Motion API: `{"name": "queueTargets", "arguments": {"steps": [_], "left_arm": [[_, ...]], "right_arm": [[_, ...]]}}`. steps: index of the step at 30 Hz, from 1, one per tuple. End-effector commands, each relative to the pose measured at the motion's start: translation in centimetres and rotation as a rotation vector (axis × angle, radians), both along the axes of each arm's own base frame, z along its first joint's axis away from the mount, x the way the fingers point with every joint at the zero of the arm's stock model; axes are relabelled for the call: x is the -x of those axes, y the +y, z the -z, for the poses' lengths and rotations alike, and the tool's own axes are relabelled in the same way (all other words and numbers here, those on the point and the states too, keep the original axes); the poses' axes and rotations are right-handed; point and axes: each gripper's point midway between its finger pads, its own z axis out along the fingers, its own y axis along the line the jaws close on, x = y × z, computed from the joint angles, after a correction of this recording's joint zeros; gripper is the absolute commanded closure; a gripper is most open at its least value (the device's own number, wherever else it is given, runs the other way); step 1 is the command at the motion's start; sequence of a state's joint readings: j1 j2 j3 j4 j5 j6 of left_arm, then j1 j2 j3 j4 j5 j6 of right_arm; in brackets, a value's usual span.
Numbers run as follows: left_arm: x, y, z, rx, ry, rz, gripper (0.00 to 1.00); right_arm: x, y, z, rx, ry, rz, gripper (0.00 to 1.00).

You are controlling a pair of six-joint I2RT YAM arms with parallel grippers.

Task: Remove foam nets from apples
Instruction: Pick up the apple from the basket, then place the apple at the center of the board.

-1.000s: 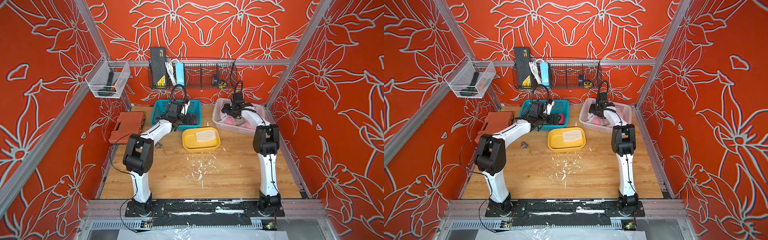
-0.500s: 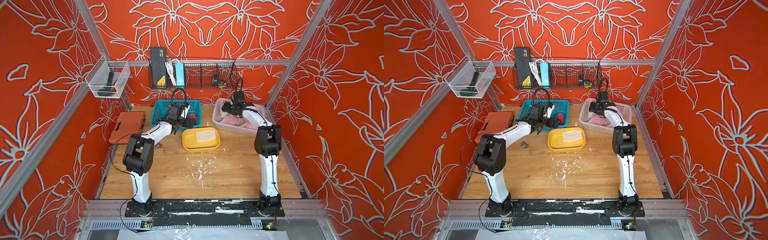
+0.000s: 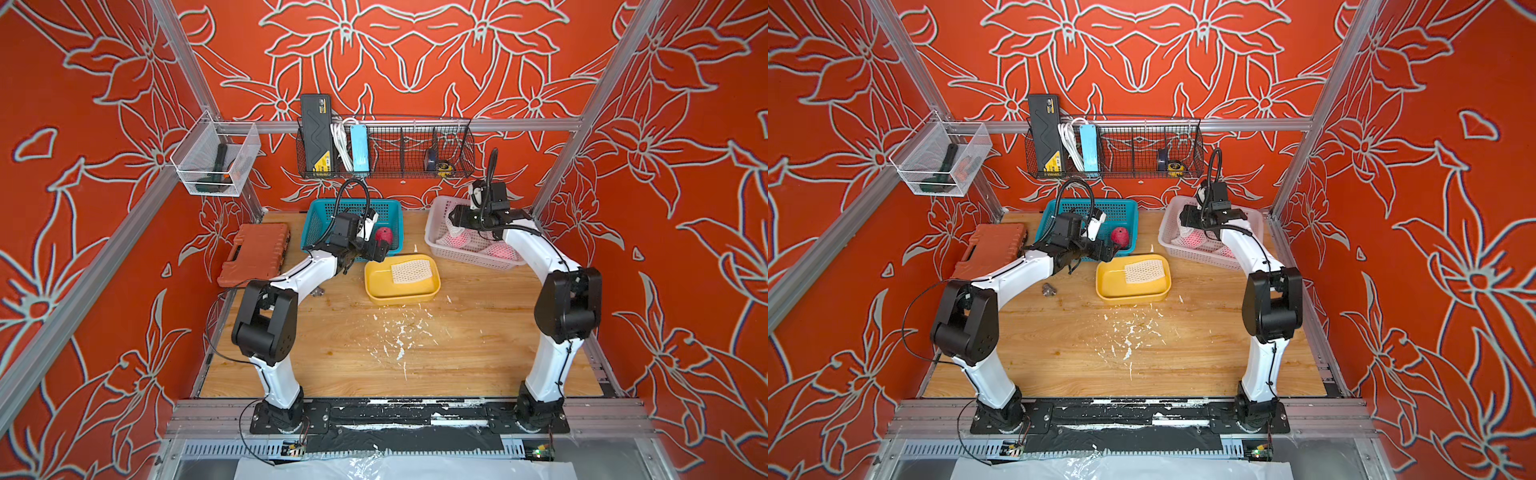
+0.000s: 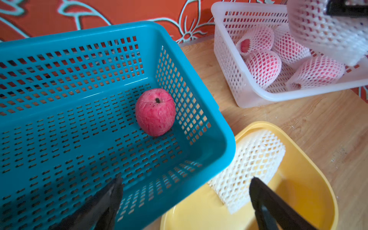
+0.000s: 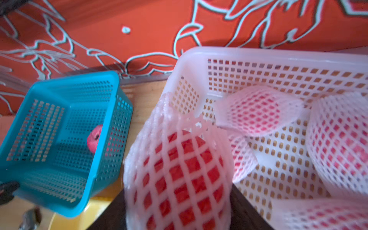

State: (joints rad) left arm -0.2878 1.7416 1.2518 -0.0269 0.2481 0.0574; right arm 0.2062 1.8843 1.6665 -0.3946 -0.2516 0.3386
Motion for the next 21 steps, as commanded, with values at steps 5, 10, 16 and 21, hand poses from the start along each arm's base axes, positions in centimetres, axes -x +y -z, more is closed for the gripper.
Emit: {"name": "queueTargets", "arguments": {"steps": [5, 10, 16, 21], "left_arm": [[4.1, 1.0, -3.3, -0.006, -0.123, 0.039, 0.02], [8.1, 1.1, -3.4, -0.02, -0.162, 0.079, 0.02], [13.5, -0.3, -3.3, -0.096, -0.302, 0.2, 0.02], [16.9, -1.9, -2.9, -0.117, -0.373, 0.304, 0.02]], "right_arm": [[8.6, 2.7, -0.9, 0.105, -0.001, -0.238, 0.34], [14.8, 4.1, -0.5, 0.101, 0.049, -0.348, 0.34], [21.5, 4.0, 1.3, 0.09, 0.232, -0.385, 0.33], [25.0, 3.2, 3.4, 0.058, 0.369, -0.351, 0.33]]}}
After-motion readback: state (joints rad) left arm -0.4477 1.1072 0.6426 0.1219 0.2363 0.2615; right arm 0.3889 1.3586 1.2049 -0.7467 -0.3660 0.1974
